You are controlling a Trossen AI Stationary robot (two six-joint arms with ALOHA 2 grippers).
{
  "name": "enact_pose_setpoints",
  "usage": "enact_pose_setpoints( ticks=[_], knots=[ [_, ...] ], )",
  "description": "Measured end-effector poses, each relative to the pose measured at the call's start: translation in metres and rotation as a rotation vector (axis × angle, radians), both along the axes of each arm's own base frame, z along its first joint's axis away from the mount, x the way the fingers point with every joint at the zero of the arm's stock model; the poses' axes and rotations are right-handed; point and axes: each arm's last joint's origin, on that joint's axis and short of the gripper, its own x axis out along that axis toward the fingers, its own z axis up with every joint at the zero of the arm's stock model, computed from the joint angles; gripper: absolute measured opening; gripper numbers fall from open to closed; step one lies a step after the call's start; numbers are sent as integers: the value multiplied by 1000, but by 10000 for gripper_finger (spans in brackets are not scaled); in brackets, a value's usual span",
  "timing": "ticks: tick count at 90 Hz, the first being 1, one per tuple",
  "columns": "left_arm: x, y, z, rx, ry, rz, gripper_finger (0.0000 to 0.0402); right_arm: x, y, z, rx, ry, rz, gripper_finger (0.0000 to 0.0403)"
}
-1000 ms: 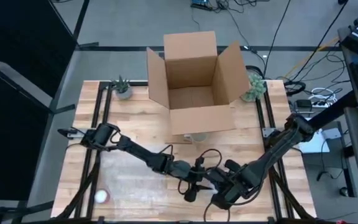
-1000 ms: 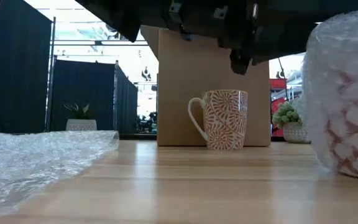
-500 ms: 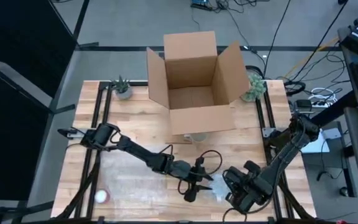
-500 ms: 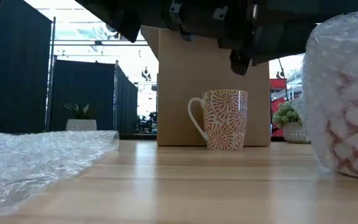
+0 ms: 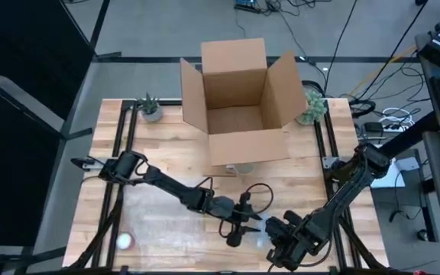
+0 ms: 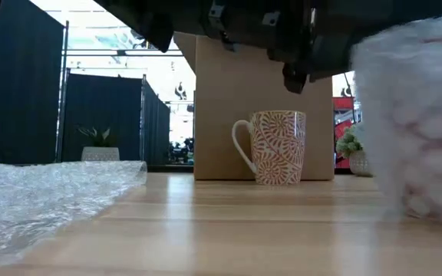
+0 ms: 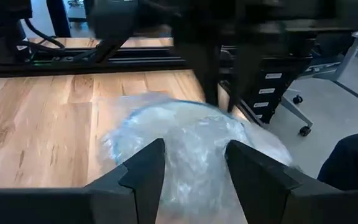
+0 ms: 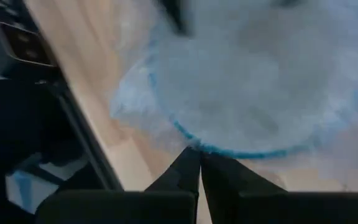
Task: Wrap mug
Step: Wrap the red mug with the right transparent bubble wrap
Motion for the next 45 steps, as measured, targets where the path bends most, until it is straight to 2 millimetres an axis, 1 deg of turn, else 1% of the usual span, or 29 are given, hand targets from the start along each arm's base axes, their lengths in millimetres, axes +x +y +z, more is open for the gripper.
enact_pose_setpoints(
  ticks=[9,24,39,45],
  knots=[
    [0,0,0,1,2,2,164,7,0,-1,6,-27,22,0],
    [1,0,0,7,8,5,164,11,-4,-1,-13,-35,26,0],
    [3,-1,-14,27,36,6,164,12,-6,-1,-17,-36,23,0],
    [4,-1,-16,29,41,3,164,11,-6,1,-11,-37,23,0]
  ],
)
